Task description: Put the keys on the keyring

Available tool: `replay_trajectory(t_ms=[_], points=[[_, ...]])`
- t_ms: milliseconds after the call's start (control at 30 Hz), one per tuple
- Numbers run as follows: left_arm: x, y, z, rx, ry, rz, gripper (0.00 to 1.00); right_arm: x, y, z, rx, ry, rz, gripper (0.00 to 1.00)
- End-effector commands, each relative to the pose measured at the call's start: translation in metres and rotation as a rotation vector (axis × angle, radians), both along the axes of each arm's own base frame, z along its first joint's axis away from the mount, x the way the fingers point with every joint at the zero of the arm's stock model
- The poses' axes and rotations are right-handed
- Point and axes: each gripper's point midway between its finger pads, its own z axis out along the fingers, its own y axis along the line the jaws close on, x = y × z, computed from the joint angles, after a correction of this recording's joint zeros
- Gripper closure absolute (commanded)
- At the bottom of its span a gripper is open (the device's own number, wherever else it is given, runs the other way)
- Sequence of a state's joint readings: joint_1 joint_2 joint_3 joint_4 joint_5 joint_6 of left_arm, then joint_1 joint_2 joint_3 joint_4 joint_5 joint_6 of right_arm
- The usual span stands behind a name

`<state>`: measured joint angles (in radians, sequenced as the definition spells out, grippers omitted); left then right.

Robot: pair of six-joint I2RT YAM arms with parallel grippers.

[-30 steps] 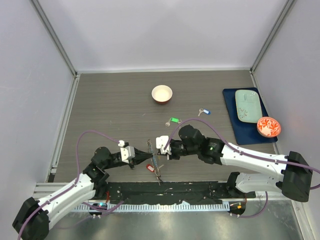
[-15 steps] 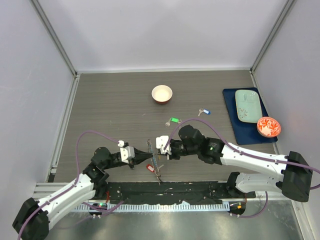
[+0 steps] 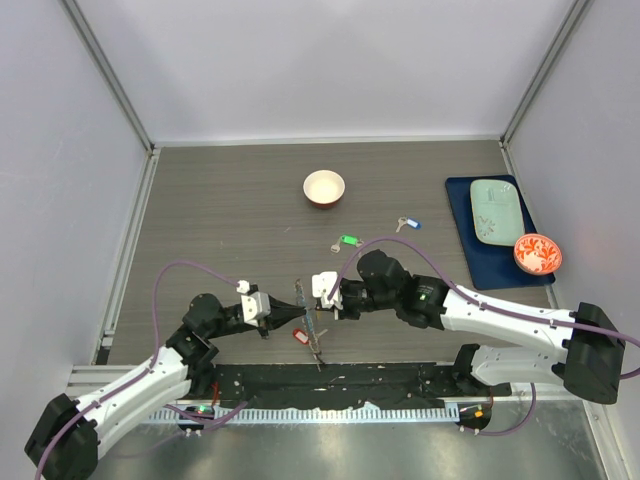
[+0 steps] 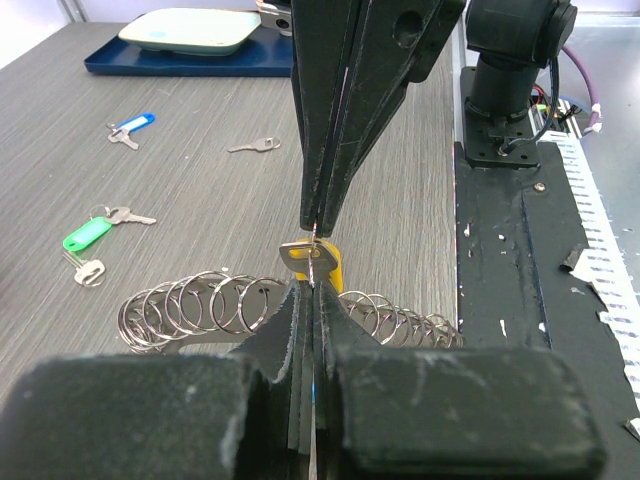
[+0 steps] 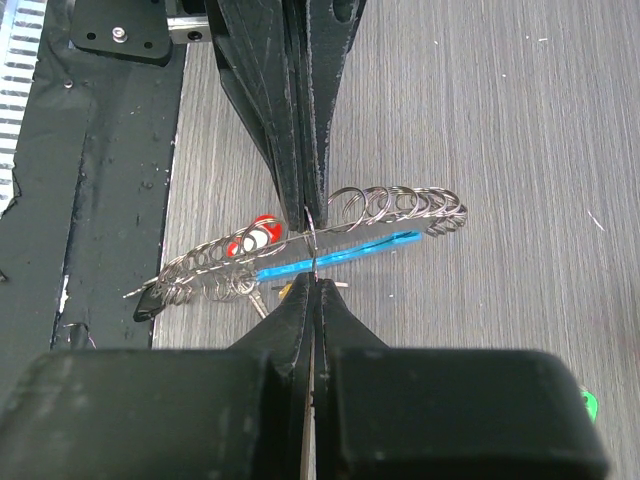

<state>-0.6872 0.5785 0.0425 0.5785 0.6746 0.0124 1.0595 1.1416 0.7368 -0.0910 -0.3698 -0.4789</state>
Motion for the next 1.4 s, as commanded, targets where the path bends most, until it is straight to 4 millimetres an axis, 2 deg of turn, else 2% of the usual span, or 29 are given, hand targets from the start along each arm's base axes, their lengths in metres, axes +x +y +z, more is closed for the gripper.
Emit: replay_trajectory(t_ms=[0, 400, 600, 867, 1367], points=[[-0.004, 0.0011, -0.0045, -0.014, -0.042, -0.012, 1.0, 0.0007, 0.0146, 0.0311, 0.091, -0.034, 0.023, 0.99], [-0.0052, 0.0008, -0.0056, -0.013, -0.039, -0.018, 1.0, 0.0038, 0.0158, 0.0293, 0.09, -0.031, 0.005, 0.99], [-0.0029, 0.0016, -0.0027, -0.02, -0.047, -0.004, 1.0, 0.009, 0.0104, 0.0301, 0.084, -0.036, -0.041, 0.99], [-0.0027, 0.0016, -0.004, -0.016, -0.043, -0.002, 1.0, 0.0062, 0.0065, 0.0249, 0.065, -0.015, -0.042, 0.99], [-0.0038, 0.0012, -0.004, -0.015, -0.045, -0.009, 1.0, 0.0022, 0.0144, 0.0298, 0.096, -0.014, -0.003, 0.99]])
